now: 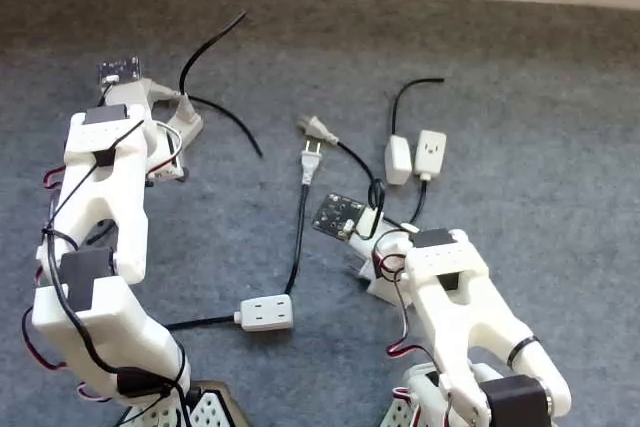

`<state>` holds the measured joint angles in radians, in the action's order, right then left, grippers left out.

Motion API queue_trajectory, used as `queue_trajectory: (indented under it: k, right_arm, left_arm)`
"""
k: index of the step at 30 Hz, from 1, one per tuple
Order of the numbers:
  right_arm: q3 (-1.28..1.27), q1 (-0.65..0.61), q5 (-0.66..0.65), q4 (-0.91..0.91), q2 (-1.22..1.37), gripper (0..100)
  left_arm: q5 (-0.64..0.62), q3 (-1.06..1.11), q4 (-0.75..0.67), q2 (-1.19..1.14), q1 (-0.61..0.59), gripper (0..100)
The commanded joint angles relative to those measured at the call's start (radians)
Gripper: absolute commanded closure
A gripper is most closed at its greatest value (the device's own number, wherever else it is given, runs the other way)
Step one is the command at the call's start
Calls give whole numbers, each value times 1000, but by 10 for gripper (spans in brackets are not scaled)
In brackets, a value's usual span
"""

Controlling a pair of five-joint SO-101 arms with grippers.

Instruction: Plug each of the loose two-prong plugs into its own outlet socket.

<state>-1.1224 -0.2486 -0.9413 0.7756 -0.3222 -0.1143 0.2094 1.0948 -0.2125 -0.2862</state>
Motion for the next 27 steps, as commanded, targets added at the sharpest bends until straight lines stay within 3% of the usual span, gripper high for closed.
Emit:
queue_trajectory:
  k: [1, 3, 11, 18, 23, 27]
  right_arm:
    - [50, 31, 103, 44, -42, 991]
    - [87, 5, 163, 94, -113, 991]
    - [143, -277, 509, 213, -510, 991]
    - [150, -386, 631, 209, -656, 991]
    - [94, -438, 667, 114, -644, 991]
    - [39, -450, 672, 45, -591, 991]
  left_arm:
    - [143, -12, -5, 16, 65, 807]
    - [221, -44, 11, 16, 120, 807]
    - [287, -475, 336, 16, 246, 807]
    - [371, -750, 572, 19, 332, 806]
    - [416, -762, 563, 134, 355, 806]
    - [446, -733, 552, 277, 306, 806]
